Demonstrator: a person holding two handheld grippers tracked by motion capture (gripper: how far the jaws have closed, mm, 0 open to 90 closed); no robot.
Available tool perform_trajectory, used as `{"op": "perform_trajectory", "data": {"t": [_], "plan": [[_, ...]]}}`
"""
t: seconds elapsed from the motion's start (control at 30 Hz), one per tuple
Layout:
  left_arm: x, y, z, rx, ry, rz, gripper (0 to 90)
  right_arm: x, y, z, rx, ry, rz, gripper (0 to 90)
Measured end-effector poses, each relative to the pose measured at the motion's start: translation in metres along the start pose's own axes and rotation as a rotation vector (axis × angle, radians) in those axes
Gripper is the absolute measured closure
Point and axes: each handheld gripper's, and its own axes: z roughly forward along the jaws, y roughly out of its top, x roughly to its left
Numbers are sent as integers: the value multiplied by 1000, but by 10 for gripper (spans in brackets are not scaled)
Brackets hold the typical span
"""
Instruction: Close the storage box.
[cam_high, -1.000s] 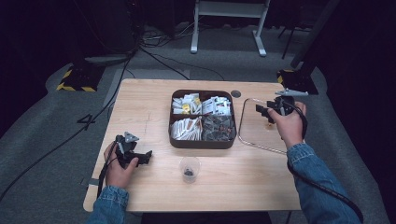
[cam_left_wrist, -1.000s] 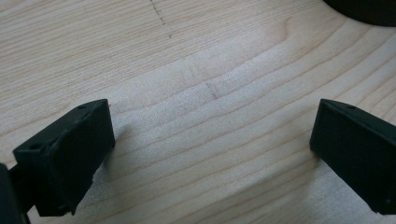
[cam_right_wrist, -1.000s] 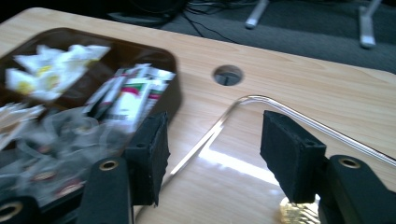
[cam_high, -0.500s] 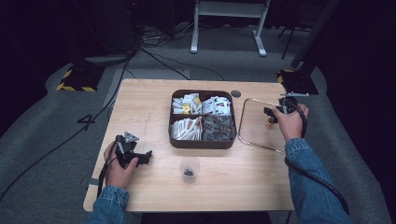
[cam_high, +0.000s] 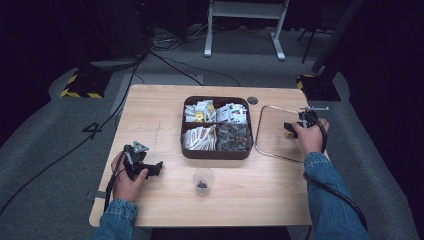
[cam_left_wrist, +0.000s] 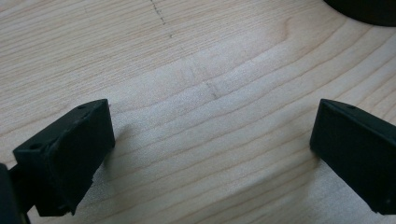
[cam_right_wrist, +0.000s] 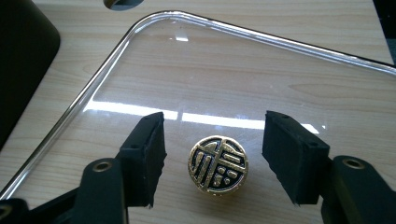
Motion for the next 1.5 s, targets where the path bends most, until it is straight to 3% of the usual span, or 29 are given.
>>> {"op": "perform_trajectory", "data": {"t": [0.2,0.63,0.8,1.0,1.23,1.5], "plan": [[0,0,0,2,1,2,2,3,-5,5,11,20,-1,409],[0,0,0,1,1,1,2,1,-16,16,52,-4,-19,496],[0,0,0,1,1,2,2,0,-17,16,40,-18,-34,585],[0,0,0,1,1,1,2,-1,-18,15,24,-13,-27,591],[0,0,0,1,1,1,2,-2,-14,9,20,-6,-53,592],[0,0,0,1,1,1,2,-4,-2,-10,-10,6,-70,593]]}}
